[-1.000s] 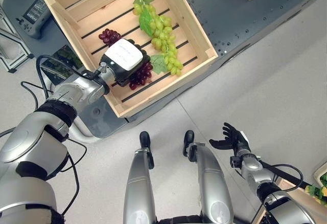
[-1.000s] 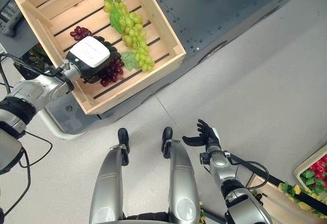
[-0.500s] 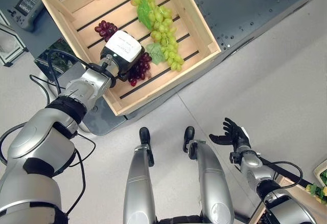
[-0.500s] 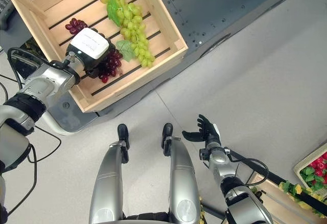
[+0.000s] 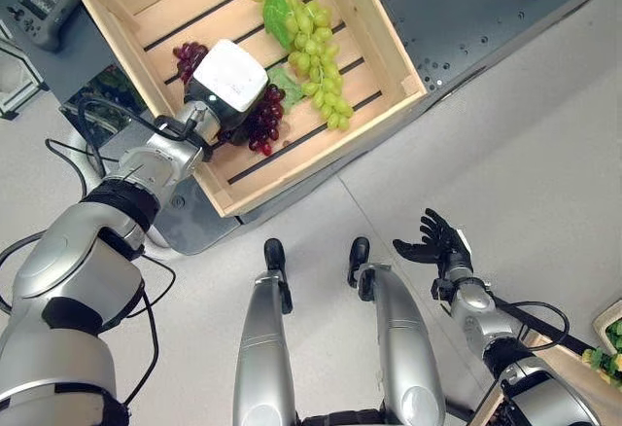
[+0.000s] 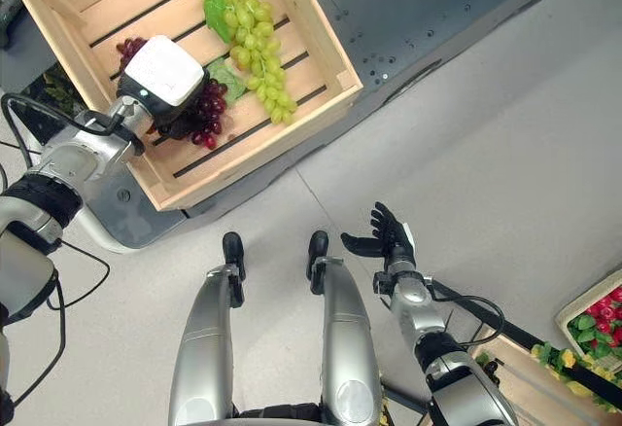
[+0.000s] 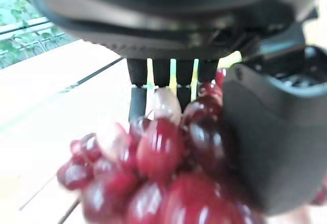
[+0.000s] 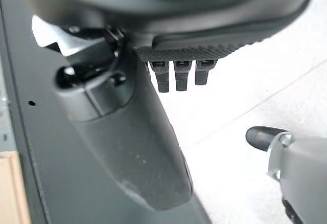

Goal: Pick up the fruits from the basket on one side to the basket on the other side

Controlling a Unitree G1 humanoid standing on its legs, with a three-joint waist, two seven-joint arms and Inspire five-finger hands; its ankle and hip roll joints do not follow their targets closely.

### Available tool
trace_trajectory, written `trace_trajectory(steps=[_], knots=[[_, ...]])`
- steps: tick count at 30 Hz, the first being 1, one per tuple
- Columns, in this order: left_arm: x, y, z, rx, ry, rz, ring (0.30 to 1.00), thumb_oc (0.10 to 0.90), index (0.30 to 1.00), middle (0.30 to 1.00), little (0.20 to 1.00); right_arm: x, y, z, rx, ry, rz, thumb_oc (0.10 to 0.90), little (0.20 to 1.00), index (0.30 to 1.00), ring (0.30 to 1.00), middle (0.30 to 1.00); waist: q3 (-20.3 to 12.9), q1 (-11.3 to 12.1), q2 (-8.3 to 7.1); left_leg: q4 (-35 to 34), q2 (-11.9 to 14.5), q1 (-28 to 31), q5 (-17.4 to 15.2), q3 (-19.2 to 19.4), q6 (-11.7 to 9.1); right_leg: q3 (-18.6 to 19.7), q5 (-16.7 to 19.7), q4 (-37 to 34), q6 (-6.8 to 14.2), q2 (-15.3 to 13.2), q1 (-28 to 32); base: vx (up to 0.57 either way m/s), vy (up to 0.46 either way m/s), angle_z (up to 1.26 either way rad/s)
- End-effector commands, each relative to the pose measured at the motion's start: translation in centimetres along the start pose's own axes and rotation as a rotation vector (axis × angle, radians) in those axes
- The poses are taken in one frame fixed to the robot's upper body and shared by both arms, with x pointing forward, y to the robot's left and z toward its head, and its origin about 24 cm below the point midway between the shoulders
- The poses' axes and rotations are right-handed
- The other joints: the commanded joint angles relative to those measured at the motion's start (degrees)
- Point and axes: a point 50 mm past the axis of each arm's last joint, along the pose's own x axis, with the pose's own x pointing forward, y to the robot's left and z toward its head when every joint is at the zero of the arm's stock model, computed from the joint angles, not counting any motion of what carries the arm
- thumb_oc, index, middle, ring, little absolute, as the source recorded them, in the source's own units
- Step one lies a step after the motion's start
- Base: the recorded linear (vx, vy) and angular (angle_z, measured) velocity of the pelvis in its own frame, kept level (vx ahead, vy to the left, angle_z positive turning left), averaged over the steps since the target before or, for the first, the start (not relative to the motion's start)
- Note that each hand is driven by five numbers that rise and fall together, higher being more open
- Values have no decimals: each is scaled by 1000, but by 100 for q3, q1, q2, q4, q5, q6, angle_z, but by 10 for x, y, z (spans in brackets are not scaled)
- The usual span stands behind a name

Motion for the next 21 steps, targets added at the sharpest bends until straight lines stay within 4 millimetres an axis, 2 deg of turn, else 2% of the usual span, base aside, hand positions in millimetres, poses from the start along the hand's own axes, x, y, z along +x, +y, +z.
trace_trajectory(steps=[1,8,16,21], knots=[[-7,10,-22,-56,74,106,300,400,300,300,300,-7,-14,17,30,-145,-58,800,900,900,900,900,-66,-60,46,-187,-234,606,-205,514,273,424,678,-711,255,305,504,0,1,-7],[-20,9,-22,-403,199,290,300,400,300,300,300,-12,-12,19,55,-178,-63,800,900,900,900,900,-81,15,85,-468,-277,1564,-208,599,292,379,730,-1000,358,180,1368,15,11,-2],[-43,-7,-2,-839,323,415,300,400,300,300,300,-25,2,16,31,-218,-25,800,900,900,900,900,-645,88,184,-925,-393,2405,-193,585,295,259,724,-1358,415,-2,2145,70,11,-3],[-62,-20,12,-1100,410,420,300,400,300,300,300,-34,15,19,1,-238,25,800,900,900,900,900,-1103,101,289,-1385,-460,3089,-131,520,272,218,714,-1737,440,-96,2821,139,27,-3]])
